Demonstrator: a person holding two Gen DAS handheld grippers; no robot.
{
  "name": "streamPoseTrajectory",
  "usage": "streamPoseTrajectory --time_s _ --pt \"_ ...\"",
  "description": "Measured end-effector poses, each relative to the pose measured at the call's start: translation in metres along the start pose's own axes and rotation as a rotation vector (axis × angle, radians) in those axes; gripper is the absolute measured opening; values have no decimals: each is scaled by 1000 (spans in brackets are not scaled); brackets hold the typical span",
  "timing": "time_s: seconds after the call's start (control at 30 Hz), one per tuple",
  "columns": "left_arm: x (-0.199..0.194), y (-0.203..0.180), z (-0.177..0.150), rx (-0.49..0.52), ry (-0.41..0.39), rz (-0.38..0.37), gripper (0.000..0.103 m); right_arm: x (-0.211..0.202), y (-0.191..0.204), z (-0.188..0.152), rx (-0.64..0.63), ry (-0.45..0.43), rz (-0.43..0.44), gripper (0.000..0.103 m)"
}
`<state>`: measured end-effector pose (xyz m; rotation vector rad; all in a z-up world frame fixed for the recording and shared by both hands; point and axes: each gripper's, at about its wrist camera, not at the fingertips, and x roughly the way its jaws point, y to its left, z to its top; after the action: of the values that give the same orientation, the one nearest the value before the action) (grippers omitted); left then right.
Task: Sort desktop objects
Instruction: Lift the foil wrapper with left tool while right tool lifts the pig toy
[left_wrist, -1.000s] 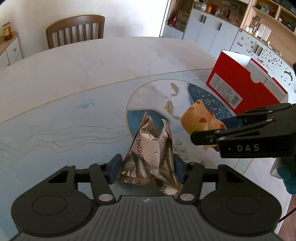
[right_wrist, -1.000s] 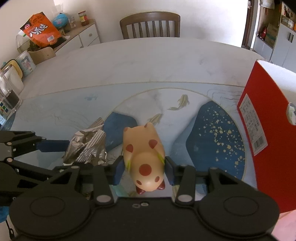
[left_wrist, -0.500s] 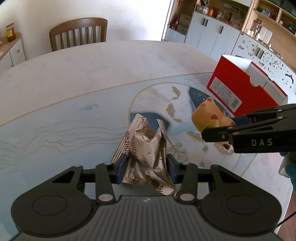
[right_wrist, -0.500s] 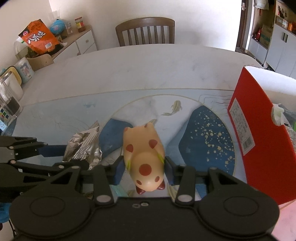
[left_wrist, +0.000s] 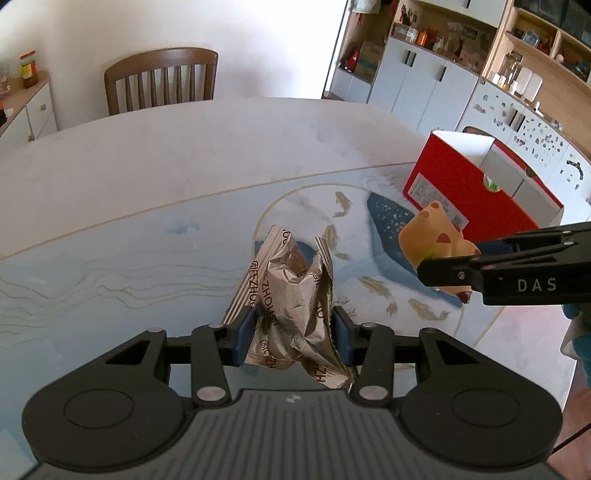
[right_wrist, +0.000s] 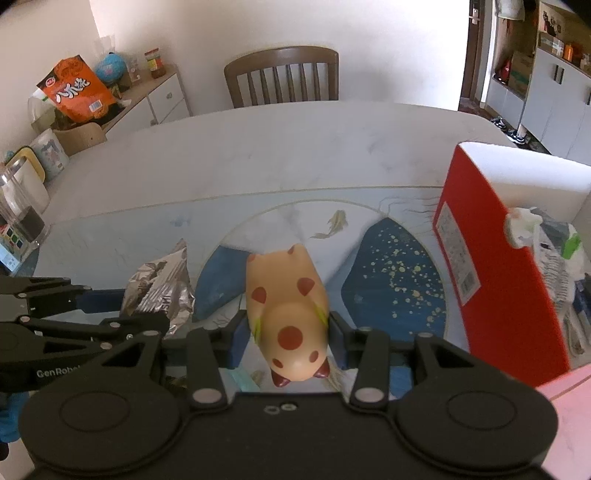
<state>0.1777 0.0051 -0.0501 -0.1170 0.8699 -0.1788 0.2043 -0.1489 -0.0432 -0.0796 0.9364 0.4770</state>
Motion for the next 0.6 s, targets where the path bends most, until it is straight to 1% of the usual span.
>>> streamPoseTrajectory --time_s 0.6 --pt "-49 -20 4 -22 -48 20 43 -45 -5 -2 20 -55 7 44"
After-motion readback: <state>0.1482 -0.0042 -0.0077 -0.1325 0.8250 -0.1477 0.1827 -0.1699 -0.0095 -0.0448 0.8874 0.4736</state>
